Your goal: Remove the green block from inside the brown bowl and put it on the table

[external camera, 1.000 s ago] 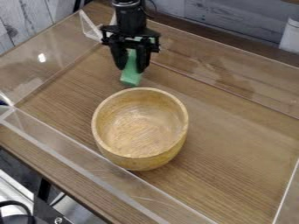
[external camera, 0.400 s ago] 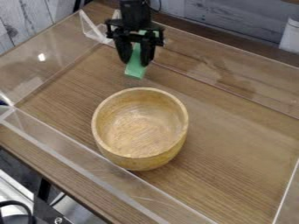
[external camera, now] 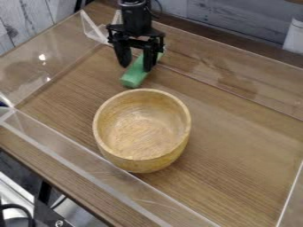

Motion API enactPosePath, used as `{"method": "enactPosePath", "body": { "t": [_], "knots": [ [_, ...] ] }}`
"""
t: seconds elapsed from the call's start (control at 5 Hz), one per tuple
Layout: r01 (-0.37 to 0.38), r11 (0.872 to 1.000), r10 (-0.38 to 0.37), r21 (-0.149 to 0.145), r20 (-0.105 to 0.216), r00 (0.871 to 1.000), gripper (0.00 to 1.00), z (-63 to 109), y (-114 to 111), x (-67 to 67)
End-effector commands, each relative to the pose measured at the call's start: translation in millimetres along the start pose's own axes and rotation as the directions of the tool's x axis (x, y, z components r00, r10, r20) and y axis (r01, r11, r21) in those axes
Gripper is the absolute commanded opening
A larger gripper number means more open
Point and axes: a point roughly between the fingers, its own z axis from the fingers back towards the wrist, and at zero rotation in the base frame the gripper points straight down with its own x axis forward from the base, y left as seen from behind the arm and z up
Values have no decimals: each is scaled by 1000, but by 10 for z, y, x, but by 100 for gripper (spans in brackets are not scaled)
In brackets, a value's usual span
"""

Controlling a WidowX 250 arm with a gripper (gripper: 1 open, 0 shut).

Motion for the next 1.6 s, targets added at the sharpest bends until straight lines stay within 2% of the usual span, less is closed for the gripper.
{"method": "enactPosePath", "body": {
  "t": [0.0, 0.2, 0.4, 1.0, 1.4],
  "knots": [
    [-14, 1000, 14, 3, 98, 995, 100, 402, 74, 68],
    [-18, 1000, 19, -7, 130, 991, 100, 575, 88, 45],
    [-23, 1000, 23, -1, 123, 992, 100, 510, 99, 44],
    [-34, 999, 32, 30, 62, 998, 100, 115, 137, 79],
    [-38, 999, 36, 25, 76, 996, 100, 183, 136, 65]
  ]
}}
